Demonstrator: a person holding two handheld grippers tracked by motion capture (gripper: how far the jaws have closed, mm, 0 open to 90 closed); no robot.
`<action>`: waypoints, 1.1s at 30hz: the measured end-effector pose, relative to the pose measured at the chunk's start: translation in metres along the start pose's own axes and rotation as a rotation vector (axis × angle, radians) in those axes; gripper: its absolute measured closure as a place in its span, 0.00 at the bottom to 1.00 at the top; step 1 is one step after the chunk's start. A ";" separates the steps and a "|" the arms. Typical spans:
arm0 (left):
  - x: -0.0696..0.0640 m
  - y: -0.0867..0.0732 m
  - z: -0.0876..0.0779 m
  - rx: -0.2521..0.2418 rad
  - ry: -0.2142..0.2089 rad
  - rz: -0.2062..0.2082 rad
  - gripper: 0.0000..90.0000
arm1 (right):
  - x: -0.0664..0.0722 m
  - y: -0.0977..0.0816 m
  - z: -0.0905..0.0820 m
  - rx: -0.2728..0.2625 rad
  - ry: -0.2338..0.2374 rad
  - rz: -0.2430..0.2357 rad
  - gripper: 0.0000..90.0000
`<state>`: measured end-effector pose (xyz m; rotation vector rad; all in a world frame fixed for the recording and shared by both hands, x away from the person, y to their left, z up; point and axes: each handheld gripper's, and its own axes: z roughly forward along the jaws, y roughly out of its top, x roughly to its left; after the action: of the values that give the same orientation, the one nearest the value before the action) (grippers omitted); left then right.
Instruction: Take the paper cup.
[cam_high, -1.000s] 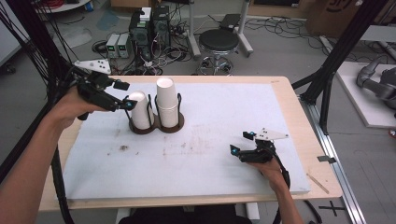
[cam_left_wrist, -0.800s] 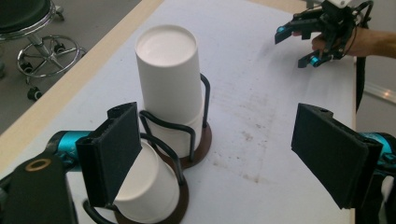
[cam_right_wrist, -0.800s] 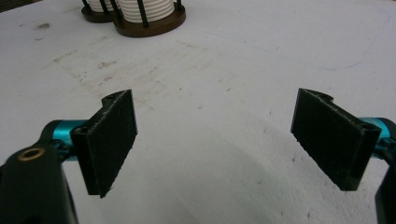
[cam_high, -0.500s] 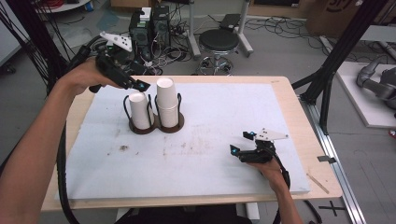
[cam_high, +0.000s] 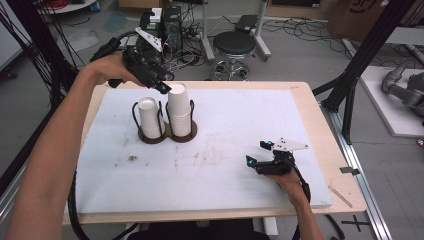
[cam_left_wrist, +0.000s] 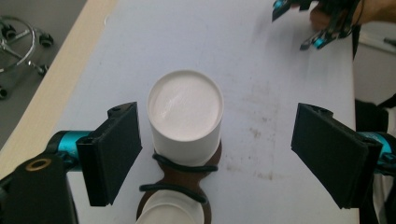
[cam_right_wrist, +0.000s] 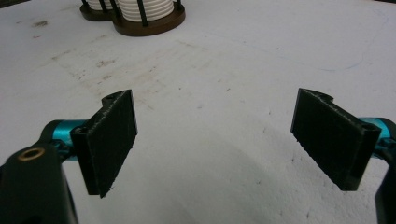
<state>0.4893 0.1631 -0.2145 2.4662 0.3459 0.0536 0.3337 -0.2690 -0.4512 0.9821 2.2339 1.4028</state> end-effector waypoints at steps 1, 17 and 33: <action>0.000 0.002 0.001 0.016 0.001 0.004 0.18 | 0.000 0.000 0.000 0.000 0.001 -0.002 0.16; 0.007 0.011 0.029 0.086 0.038 0.019 0.18 | 0.000 0.000 0.000 -0.001 -0.002 0.005 0.16; 0.006 0.018 0.054 0.169 0.085 0.007 0.24 | 0.000 0.000 0.000 -0.001 0.000 0.000 0.16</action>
<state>0.5058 0.1185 -0.2469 2.6379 0.3929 0.1383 0.3337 -0.2689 -0.4511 0.9815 2.2326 1.4042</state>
